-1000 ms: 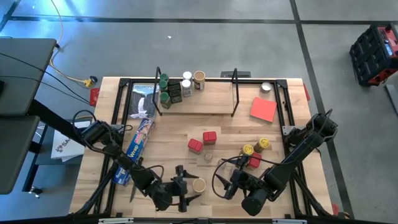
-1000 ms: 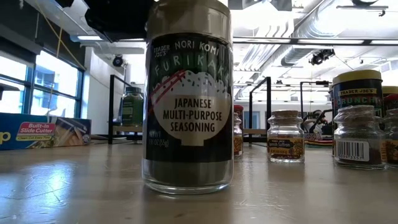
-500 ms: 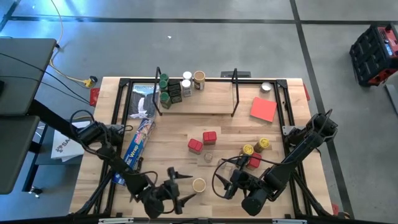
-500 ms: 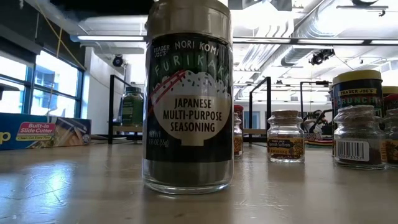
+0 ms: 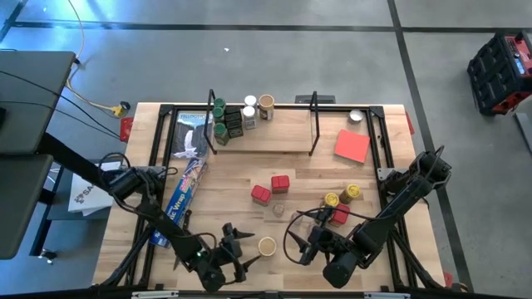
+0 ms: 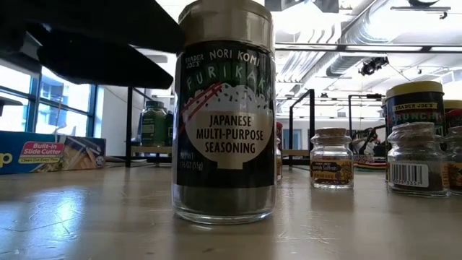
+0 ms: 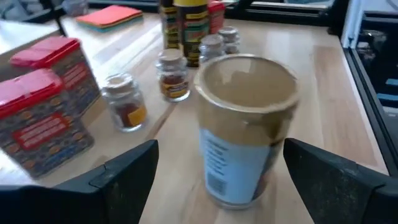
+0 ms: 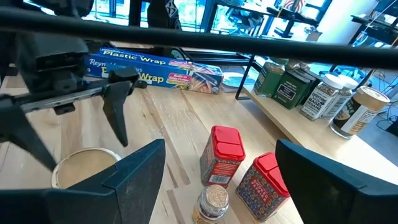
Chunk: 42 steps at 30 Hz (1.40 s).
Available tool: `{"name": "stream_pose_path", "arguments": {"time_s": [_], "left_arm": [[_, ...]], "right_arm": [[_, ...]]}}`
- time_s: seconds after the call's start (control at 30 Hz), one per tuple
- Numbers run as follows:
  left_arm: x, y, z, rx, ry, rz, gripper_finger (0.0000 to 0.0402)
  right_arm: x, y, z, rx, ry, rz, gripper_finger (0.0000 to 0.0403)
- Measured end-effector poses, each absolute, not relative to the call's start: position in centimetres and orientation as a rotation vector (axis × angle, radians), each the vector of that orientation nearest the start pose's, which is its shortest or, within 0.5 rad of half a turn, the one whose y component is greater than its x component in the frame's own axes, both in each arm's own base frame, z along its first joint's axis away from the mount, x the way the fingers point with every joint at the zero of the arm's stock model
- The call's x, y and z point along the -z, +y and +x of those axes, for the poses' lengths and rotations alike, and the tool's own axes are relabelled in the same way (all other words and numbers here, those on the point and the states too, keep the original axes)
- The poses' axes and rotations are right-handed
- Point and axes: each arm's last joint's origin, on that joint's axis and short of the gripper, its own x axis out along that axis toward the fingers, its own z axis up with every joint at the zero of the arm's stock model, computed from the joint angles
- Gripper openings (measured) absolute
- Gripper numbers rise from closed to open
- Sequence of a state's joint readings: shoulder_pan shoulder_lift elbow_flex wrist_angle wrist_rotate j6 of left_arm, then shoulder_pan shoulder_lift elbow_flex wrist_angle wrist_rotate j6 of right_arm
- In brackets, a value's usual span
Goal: Shelf spices
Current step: Put the gold seasoning bottle on the shelf and align it with the other gold seasoning bottle
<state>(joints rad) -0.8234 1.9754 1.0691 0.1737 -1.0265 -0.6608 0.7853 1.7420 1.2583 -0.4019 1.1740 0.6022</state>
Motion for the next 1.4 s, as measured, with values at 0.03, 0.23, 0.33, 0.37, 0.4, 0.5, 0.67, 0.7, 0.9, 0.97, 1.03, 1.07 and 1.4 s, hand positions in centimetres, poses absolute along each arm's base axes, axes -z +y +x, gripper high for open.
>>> {"name": "stream_pose_path", "arguments": {"time_s": [0.03, 0.23, 0.33, 0.37, 0.4, 0.5, 0.67, 0.7, 0.9, 0.97, 1.03, 1.07, 1.4], "left_arm": [[-13.2, -26.6, 28.0, -0.315, 0.344, -0.052, 0.034], [-12.5, -26.4, 29.6, -0.315, 0.288, -0.076, 0.034], [-12.7, -25.7, 30.5, -0.327, 0.266, -0.113, 0.034], [-12.9, -25.6, 30.8, -0.323, 0.254, -0.137, 0.034], [-13.1, -25.4, 31.1, -0.313, 0.245, -0.157, 0.034], [-13.3, -24.9, 31.8, -0.276, 0.255, -0.166, 0.034], [-13.4, -24.0, 32.8, -0.251, 0.259, -0.171, 0.034], [-13.4, -23.9, 32.8, -0.24, 0.266, -0.172, 0.034], [-13.6, -24.2, 32.7, -0.197, 0.281, -0.162, 0.034], [-13.9, -24.3, 32.5, -0.206, 0.266, -0.154, 0.034], [-14.1, -24.4, 32.4, -0.202, 0.264, -0.133, 0.034], [-14.2, -24.4, 32.4, -0.199, 0.266, -0.13, 0.0339], [-14.3, -23.6, 33.0, -0.163, 0.289, -0.152, 0.0268]], "right_arm": [[-24.2, 23.5, 27.3, 0.483, 0.358, -0.156, 0.03], [-24.2, 23.6, 27.3, 0.485, 0.353, -0.136, 0.03], [-24.2, 23.6, 27.3, 0.484, 0.354, -0.131, 0.03], [-24.2, 23.6, 27.3, 0.483, 0.354, -0.131, 0.03], [-24.2, 23.6, 27.3, 0.483, 0.354, -0.131, 0.03], [-24.2, 23.6, 27.3, 0.482, 0.355, -0.132, 0.03], [-24.2, 23.6, 27.3, 0.481, 0.357, -0.134, 0.03], [-24.2, 23.6, 27.3, 0.48, 0.357, -0.133, 0.03], [-24.1, 23.6, 27.3, 0.466, 0.372, -0.126, 0.03], [-24.1, 23.6, 27.3, 0.465, 0.376, -0.131, 0.03], [-24.1, 23.6, 27.3, 0.465, 0.377, -0.133, 0.03], [-24.0, 23.6, 27.3, 0.465, 0.377, -0.133, 0.03], [-23.9, 23.3, 27.1, 0.492, 0.378, -0.18, 0.03]]}}
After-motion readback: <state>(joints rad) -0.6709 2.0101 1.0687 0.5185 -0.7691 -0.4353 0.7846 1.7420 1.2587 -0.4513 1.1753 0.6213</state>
